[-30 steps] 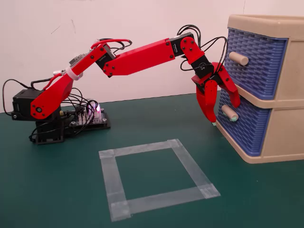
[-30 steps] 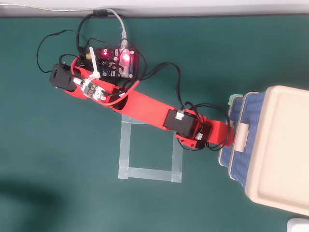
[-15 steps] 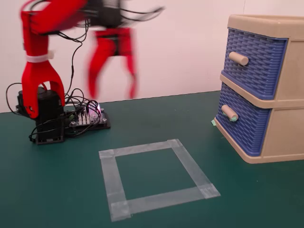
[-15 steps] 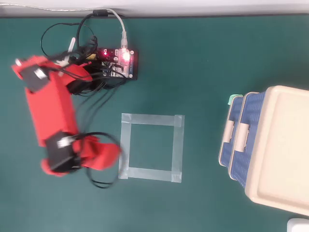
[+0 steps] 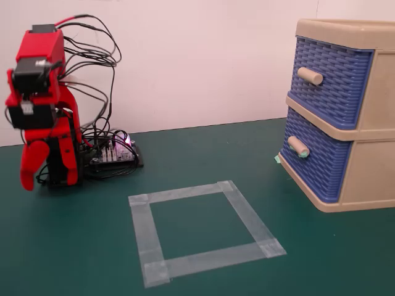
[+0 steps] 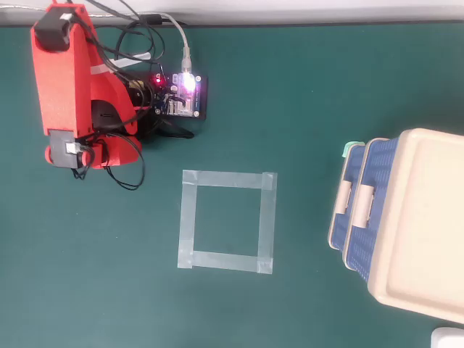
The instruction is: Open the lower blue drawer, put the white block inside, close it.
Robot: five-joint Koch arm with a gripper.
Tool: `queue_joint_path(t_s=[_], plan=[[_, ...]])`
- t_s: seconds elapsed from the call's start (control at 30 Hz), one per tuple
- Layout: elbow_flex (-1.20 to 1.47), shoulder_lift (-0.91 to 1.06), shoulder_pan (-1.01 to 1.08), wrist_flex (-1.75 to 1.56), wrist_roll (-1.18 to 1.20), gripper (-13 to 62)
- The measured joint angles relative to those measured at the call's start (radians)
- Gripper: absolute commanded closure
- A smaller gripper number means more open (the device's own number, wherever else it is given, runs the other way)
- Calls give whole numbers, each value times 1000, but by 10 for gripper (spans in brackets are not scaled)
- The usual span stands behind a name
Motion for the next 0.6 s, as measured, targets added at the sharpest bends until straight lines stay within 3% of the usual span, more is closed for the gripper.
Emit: queue_joint_path(t_s=[0.6], plan=[[9,0,3,-2,3,149]])
